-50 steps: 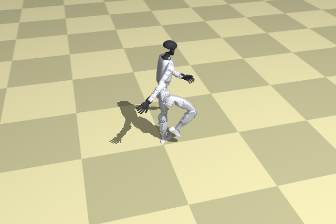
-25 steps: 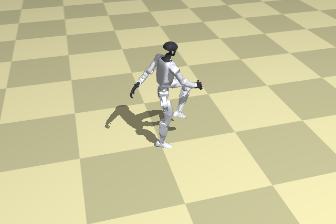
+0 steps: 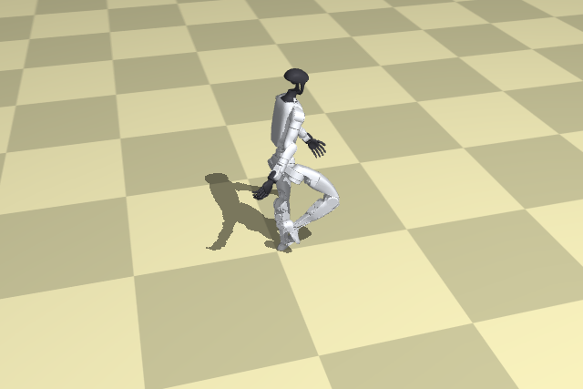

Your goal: Upper body actions

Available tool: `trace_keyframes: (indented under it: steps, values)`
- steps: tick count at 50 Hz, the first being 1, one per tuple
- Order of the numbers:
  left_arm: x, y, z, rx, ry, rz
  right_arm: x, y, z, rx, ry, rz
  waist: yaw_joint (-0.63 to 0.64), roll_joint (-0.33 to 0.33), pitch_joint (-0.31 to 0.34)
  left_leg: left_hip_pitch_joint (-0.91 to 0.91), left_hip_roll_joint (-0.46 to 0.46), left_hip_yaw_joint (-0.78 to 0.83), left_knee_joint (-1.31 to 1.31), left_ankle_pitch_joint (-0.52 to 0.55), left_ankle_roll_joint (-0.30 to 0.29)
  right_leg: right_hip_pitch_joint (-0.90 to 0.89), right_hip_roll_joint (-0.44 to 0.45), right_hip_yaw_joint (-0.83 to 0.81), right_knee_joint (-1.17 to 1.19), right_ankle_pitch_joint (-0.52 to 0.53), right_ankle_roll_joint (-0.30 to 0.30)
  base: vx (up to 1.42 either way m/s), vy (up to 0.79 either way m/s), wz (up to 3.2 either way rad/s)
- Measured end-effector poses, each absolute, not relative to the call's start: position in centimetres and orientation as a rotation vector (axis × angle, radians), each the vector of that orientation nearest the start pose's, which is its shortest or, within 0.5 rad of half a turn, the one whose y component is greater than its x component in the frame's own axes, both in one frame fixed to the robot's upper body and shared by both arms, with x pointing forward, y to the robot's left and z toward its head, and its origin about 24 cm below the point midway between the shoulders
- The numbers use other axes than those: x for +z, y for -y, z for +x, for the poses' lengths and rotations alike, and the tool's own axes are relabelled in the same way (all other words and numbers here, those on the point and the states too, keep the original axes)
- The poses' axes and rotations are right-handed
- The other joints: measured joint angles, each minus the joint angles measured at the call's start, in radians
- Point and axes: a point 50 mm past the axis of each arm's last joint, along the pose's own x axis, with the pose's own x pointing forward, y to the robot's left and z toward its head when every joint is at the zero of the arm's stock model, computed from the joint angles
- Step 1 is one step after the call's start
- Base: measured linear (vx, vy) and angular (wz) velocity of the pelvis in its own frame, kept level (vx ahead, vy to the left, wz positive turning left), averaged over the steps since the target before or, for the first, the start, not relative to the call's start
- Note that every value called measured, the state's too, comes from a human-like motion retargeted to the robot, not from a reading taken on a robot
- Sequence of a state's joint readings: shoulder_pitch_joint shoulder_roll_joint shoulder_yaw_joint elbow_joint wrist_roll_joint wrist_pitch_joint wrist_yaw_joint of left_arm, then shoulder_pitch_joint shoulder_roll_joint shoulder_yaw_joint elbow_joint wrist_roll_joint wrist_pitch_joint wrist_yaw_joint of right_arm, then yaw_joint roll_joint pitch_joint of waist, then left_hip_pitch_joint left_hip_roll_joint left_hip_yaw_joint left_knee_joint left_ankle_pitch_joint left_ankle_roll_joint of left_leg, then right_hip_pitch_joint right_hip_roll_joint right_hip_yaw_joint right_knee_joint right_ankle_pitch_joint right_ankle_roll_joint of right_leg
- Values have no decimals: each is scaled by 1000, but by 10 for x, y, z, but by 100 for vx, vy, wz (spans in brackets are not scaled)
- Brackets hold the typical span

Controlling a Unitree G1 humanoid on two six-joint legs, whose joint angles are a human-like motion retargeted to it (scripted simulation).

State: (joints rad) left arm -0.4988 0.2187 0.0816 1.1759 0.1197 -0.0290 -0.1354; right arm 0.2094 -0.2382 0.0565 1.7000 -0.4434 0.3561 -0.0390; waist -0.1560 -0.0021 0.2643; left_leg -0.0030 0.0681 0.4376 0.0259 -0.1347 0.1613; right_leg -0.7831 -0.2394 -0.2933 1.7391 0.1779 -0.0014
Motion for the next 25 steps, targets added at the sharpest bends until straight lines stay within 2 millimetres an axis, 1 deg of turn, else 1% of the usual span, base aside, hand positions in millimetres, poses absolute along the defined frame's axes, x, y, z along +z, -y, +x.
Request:
trace_keyframes:
  steps: [2, 3, 5, 7, 8, 10, 12, 13, 15, 16, 17, 18, 19, 20, 21, 22, 23, 24, 25]
  values:
    - [-58, -211, 289, -28, -613, 328, -126, 253, -158, 216, -2271, -610, -7, 33, -56, -38, 33, 29, 9, 1, 3, -84, 42, -22, 39, -23, 5, 37, 4, -23]
    - [-59, -211, 286, -16, -601, 358, -123, 250, -169, 247, -2271, -598, -10, 46, -89, -59, 46, 27, 16, 0, 2, -105, 47, -36, 36, -29, 6, 35, -2, -20]
    - [-58, -215, 283, -12, -577, 395, -123, 248, -175, 268, -2246, -578, -20, 50, -119, -80, 50, 24, 28, -7, -2, -109, 43, -50, 7, -43, -3, 14, -8, -27]
    - [-65, -217, 275, -22, -599, 397, -126, 250, -165, 225, -2221, -570, -2, 24, -98, -44, 34, 53, 25, -14, -10, -35, 43, -30, -70, -46, -13, -3, -13, -81]
    - [-75, -216, 265, -27, -643, 383, -129, 250, -158, 189, -2213, -563, 13, 10, -92, -19, 23, 74, 18, -17, -17, 27, 45, -15, -137, -45, -9, 4, -14, -94]
    - [-99, -214, 238, -23, -755, 342, -135, 248, -145, 142, -2181, -544, 25, -2, -103, 11, 14, 99, 5, -20, -31, 159, 61, -15, -301, -46, -2, 11, -13, -63]
    - [-128, -211, 197, 2, -922, 273, -145, 239, -125, 140, -2105, -501, 25, 0, -135, 23, 13, 113, -8, -20, -46, 309, 121, 7, -552, -37, 28, 10, -13, -29]
    - [-141, -209, 173, 17, -1014, 238, -151, 232, -114, 156, -2062, -473, 26, 0, -153, 28, 9, 121, -14, -21, -52, 380, 161, 38, -692, -22, 52, 8, -13, -17]
    - [-162, -205, 120, 50, -1228, 170, -163, 217, -88, 214, -1953, -400, 26, -12, -179, 40, -15, 124, -23, -24, -58, 544, 239, 135, -1021, 28, 112, 8, -10, 9]
    - [-171, -204, 83, 69, -1379, 129, -171, 206, -66, 256, -1860, -357, 22, -44, -188, 42, -67, 103, -24, -29, -53, 663, 215, 149, -1254, 66, 121, 6, -10, 35]
    - [-175, -201, 50, 92, -1513, 87, -176, 198, -45, 297, -1769, -333, 25, -70, -197, 43, -109, 89, -24, -33, -49, 765, 193, 138, -1443, 41, 121, 2, -13, 15]
    - [-176, -201, 23, 127, -1610, 54, -179, 192, -25, 334, -1683, -342, 41, -85, -204, 44, -130, 92, -22, -38, -51, 833, 177, 77, -1545, -108, 102, 0, -15, -14]
    - [-175, -201, 3, 168, -1680, 25, -181, 187, -9, 372, -1609, -363, 46, -105, -211, 48, -150, 91, -23, -41, -54, 876, 164, 4, -1614, -173, 77, -2, -17, -23]
    - [-174, -203, -15, 213, -1735, -1, -181, 183, 6, 411, -1542, -390, 47, -126, -217, 54, -170, 88, -26, -43, -59, 907, 151, -75, -1669, -194, 50, 0, -15, -75]
    - [-173, -200, -38, 259, -1790, -55, -181, 179, 28, 460, -1455, -464, 104, -143, -247, 41, -181, 131, -30, -46, -73, 860, 119, 7, -1684, -151, 64, -1, -12, -110]
    - [-171, -196, -57, 298, -1831, -103, -179, 177, 49, 498, -1374, -530, 150, -152, -275, 19, -183, 157, -28, -47, -85, 823, 93, 52, -1698, -123, 81, -10, -10, -94]
    - [-170, -190, -66, 316, -1843, -142, -176, 178, 65, 517, -1310, -580, 172, -143, -298, -19, -168, 149, -16, -44, -93, 806, 80, 25, -1706, -124, 104, -24, -12, -35]
    - [-170, -184, -74, 343, -1843, -189, -172, 180, 81, 536, -1247, -629, 193, -139, -303, -45, -157, 150, -4, -42, -101, 778, 78, 24, -1701, -123, 102, -37, -13, -19]
    - [-170, -179, -80, 377, -1837, -240, -168, 180, 97, 555, -1185, -675, 214, -138, -298, -64, -149, 155, 7, -41, -110, 745, 83, 37, -1690, -122, 88, -34, -17, -47]
